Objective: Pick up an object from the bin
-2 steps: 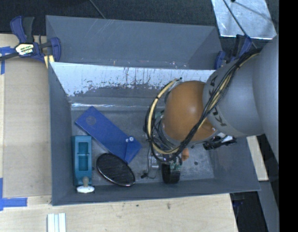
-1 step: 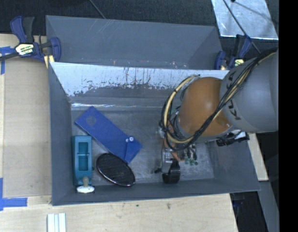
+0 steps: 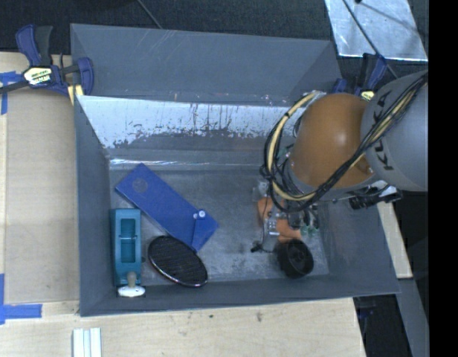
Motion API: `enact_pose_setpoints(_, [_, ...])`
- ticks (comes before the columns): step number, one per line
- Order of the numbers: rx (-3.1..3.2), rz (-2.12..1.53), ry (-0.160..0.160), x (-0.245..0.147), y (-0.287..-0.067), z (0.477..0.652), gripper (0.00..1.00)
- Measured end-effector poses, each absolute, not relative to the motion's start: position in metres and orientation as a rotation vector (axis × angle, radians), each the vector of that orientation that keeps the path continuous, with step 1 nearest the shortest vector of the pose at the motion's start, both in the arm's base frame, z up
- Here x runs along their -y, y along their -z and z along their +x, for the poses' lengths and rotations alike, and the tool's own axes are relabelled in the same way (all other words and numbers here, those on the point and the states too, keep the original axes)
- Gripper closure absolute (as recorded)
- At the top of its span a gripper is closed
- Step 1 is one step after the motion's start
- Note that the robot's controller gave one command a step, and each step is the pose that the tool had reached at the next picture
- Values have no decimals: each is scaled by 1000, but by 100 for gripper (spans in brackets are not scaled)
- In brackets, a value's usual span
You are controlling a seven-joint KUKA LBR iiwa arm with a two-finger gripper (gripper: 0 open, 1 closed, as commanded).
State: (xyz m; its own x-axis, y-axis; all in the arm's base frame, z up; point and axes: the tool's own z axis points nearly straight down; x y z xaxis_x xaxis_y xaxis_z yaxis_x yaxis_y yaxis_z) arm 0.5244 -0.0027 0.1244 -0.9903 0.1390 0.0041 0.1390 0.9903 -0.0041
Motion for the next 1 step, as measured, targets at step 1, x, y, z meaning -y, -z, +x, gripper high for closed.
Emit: enact_pose_setpoints(1, [3153, -187, 9, 4, -135, 535, 0])
